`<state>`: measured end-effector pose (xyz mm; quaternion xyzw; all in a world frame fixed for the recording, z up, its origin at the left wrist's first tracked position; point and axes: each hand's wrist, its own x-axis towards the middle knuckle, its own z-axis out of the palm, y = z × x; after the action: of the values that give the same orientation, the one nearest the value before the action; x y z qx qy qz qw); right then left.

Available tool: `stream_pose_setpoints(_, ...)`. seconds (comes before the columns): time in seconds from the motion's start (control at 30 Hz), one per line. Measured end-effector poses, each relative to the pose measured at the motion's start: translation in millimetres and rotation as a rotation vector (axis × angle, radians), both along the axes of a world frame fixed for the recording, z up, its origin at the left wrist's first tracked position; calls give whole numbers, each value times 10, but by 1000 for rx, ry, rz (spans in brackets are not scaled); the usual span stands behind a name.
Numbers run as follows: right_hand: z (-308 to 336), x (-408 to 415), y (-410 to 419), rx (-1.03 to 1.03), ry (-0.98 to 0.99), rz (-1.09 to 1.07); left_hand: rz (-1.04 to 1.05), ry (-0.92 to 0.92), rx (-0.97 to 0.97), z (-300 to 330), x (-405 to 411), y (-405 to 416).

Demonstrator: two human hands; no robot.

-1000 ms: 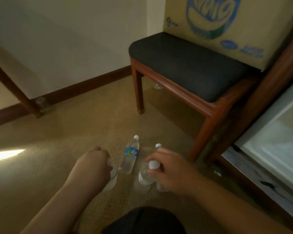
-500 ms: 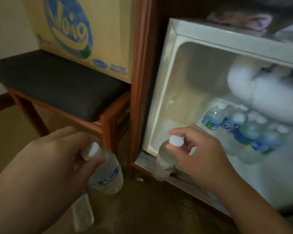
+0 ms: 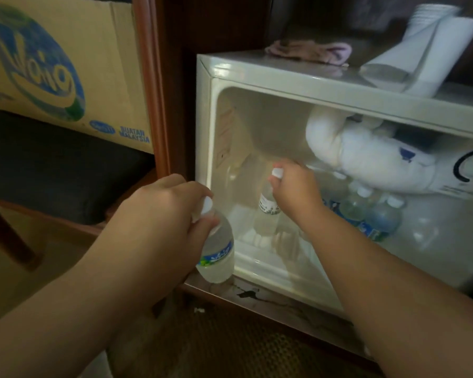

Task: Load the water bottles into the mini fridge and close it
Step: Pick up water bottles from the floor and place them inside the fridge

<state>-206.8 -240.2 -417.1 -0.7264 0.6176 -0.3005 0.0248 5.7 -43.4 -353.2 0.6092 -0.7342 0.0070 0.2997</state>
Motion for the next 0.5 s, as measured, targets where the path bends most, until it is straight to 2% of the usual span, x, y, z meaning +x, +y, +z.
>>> stream_pose_setpoints(0.23,5,11,-417,-43,318,32,5,-18,17,-144,62,85)
stream_pose_setpoints(0.5,78,77,-547,-14,446,-25,-9,-51,58,-204,193,162)
